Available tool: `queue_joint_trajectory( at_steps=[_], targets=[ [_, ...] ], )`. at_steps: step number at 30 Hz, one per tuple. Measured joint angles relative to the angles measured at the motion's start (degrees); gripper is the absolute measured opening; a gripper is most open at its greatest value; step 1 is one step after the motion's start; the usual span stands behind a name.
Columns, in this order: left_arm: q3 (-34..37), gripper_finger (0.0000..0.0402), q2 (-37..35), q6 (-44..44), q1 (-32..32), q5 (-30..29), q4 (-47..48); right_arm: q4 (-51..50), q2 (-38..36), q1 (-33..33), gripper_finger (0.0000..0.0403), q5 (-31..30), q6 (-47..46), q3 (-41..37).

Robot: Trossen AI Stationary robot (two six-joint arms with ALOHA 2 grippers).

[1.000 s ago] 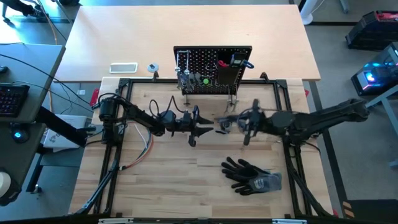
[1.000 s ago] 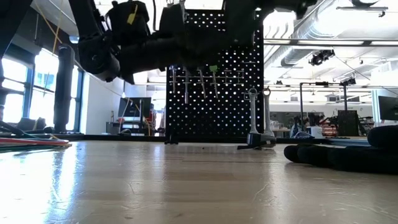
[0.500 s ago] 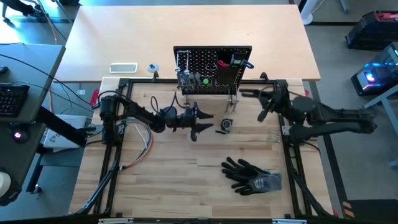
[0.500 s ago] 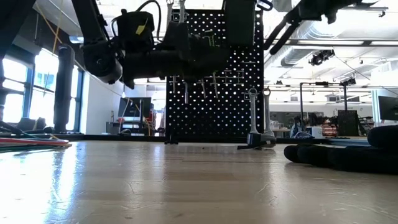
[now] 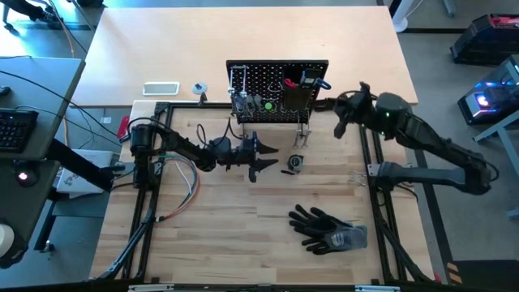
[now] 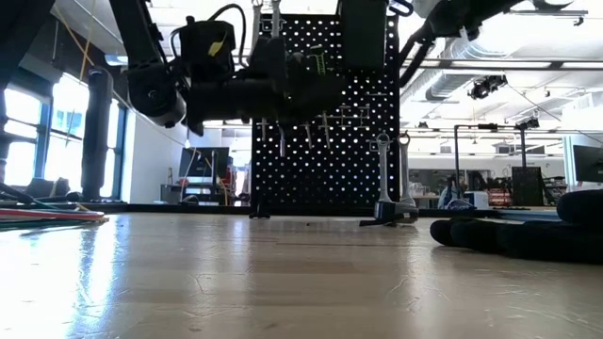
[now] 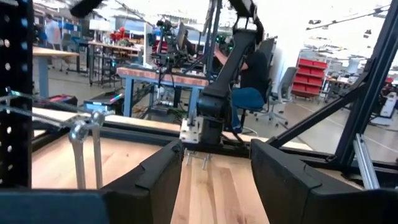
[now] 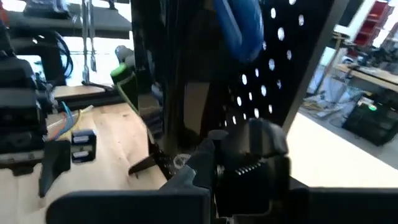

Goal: Hang tools onto peg board
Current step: Hang the black tube cutters on the peg board

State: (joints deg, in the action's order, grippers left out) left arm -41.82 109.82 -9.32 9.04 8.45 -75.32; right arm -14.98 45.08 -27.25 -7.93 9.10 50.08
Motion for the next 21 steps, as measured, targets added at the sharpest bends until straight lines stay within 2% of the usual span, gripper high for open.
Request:
queue_joint_trajectory(
  at_steps=[4, 13, 21],
  targets=[
    [0.0, 0.0182, 0.0, -0.1, 0.0, 0.0, 0.7, -0.3, 2.8, -2.5, 0.0018, 2.6, 1.3, 2.6],
    [0.0, 0.0182, 0.0, -0.1, 0.0, 0.0, 1.0, 1.2, 8.4, -4.6, 0.0018, 4.5, 2.4, 2.6],
    [0.0, 0.0182, 0.0, -0.1, 0.0, 0.0, 2.6, 2.8, 8.2, -4.6, 0.0018, 4.6, 3.0, 2.6]
  ],
)
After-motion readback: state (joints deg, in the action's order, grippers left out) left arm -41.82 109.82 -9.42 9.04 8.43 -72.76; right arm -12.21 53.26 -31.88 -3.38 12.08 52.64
